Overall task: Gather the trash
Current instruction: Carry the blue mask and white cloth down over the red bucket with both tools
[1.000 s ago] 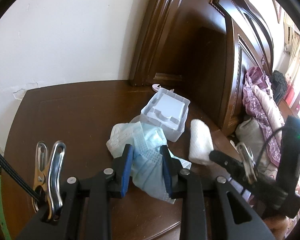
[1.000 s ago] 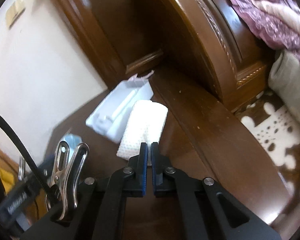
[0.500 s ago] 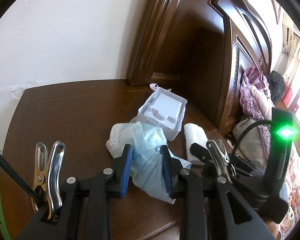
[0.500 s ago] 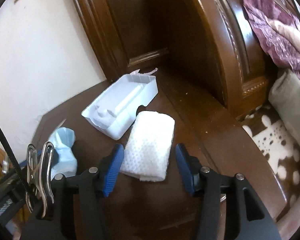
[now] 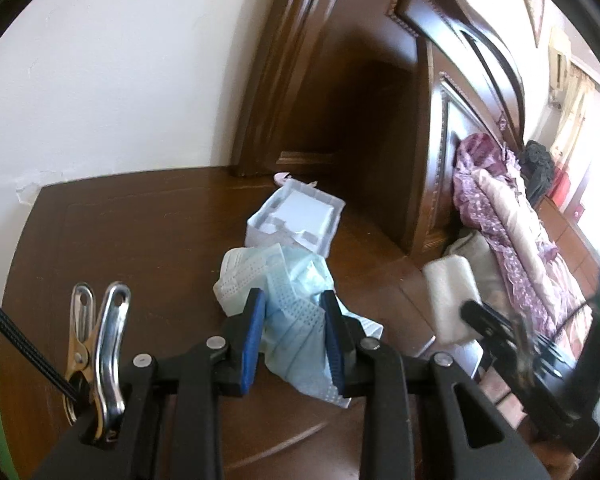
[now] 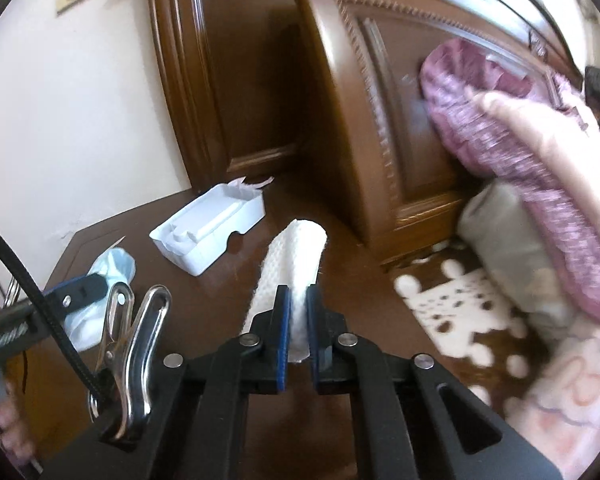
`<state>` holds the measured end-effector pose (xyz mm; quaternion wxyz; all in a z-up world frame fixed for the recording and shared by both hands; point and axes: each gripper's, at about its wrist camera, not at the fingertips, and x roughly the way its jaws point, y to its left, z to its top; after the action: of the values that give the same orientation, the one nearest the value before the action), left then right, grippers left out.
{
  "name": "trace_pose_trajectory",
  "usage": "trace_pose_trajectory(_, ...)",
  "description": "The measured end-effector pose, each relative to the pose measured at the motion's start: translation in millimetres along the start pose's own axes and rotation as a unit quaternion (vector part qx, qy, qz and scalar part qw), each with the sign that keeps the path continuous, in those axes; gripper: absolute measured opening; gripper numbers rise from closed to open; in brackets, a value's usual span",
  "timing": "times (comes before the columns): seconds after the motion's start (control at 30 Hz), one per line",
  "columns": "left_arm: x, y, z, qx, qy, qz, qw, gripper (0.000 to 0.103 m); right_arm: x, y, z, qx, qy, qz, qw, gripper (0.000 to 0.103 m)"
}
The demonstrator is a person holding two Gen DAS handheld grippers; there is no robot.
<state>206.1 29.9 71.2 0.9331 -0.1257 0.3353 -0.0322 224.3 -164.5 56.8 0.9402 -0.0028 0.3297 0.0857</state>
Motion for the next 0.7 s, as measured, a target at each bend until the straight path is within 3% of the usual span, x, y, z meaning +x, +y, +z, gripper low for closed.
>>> trace_pose_trajectory(0.3, -33, -27, -24, 0.042, -0.01, -0.021, 0.9988, 0.029, -75, -28, -44, 0.013, -0.025, -0.03, 0.999, 0.009)
trace_pose_trajectory(0.7, -85, -35, -79, 0.048, 0.023, -0.047, 0.9975, 0.029, -161, -49, -82, 0.02, -0.055, -0.056, 0.997, 0.009)
